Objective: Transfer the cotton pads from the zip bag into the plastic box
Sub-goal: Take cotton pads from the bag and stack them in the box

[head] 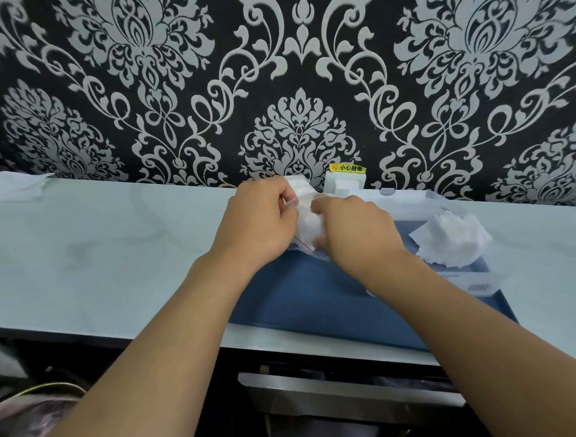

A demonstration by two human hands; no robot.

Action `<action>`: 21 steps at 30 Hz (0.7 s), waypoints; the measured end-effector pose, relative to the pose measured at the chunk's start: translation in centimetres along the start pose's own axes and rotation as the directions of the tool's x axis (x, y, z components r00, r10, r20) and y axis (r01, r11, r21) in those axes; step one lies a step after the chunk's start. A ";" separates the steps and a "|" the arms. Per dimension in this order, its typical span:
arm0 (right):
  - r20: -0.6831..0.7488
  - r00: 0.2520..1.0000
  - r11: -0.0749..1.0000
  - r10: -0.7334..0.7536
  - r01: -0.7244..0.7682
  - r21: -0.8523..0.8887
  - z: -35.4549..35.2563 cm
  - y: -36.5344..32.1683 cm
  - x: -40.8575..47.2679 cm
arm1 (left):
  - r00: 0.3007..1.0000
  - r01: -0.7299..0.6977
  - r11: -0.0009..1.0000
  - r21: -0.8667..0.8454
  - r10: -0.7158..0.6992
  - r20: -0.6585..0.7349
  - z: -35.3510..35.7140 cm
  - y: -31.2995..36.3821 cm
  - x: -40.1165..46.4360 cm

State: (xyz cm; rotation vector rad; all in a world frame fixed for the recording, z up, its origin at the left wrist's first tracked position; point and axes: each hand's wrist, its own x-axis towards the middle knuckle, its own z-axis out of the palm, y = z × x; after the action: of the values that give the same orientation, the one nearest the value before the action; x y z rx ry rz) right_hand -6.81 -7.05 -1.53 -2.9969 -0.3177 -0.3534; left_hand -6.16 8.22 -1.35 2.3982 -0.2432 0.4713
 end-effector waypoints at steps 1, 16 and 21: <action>0.002 1.000 1.000 -0.007 0.007 -0.004 0.0 0.1 -0.1 | 1.000 0.003 1.000 0.009 -0.003 0.004 0.0 0.0 0.0; 0.078 0.995 0.997 -0.061 0.065 -0.047 -0.6 0.4 -1.0 | 0.987 0.094 0.985 0.142 -0.111 0.118 0.7 -0.6 0.0; 0.110 0.992 0.996 -0.065 0.071 -0.053 -0.4 0.7 -1.2 | 0.987 0.096 0.985 0.144 -0.113 0.113 0.8 -0.6 0.1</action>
State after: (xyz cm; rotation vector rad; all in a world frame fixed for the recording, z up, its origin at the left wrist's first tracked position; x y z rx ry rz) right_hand -7.87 -7.97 -1.47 -3.0734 -0.4281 -0.2090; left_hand -5.67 8.20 -2.22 2.5642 -0.1405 0.3037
